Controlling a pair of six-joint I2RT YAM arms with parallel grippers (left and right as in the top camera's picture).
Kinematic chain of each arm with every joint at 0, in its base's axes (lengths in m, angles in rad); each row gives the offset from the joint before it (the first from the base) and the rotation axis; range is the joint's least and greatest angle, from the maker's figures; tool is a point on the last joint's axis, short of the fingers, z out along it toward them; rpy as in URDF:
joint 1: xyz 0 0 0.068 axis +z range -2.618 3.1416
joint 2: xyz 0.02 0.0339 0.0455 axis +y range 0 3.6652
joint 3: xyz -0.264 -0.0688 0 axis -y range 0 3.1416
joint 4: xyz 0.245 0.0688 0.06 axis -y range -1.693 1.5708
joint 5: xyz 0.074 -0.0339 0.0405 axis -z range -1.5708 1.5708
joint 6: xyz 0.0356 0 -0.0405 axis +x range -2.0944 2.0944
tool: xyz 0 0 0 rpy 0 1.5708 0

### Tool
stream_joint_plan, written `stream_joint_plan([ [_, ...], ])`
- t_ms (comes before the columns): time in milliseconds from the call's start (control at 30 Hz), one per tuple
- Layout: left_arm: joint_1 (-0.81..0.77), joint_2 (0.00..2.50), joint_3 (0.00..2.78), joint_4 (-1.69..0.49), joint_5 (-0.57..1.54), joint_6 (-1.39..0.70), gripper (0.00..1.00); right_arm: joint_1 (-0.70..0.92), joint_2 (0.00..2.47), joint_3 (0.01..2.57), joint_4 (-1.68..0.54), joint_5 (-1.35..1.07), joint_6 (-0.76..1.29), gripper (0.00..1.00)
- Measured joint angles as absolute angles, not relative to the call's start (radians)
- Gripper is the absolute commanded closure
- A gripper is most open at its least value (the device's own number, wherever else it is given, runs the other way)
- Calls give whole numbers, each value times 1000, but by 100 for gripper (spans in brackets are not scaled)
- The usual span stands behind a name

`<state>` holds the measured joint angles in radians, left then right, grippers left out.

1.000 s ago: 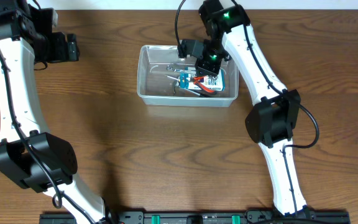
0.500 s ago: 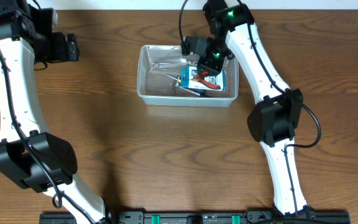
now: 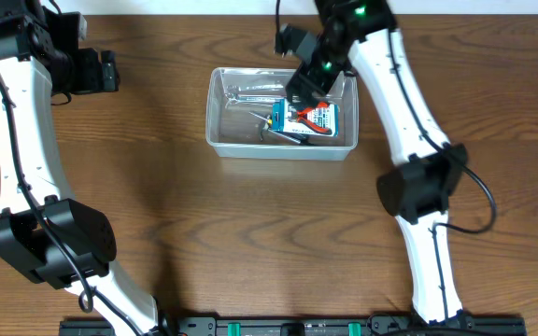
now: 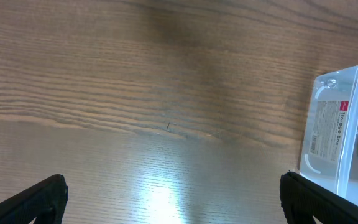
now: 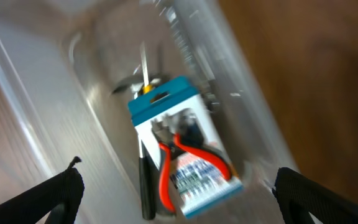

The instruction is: Pack container

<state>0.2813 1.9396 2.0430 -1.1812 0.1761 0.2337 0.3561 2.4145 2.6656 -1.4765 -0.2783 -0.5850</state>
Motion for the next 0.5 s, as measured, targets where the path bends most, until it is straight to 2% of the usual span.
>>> stream_joint_plan([
  [233, 281, 1940, 2043, -1181, 176, 234, 2, 294, 2149, 2706, -1509, -150, -419, 1],
  [500, 281, 1940, 2043, -1181, 176, 234, 2, 163, 1953, 2722, -1693, -44, -250, 1],
])
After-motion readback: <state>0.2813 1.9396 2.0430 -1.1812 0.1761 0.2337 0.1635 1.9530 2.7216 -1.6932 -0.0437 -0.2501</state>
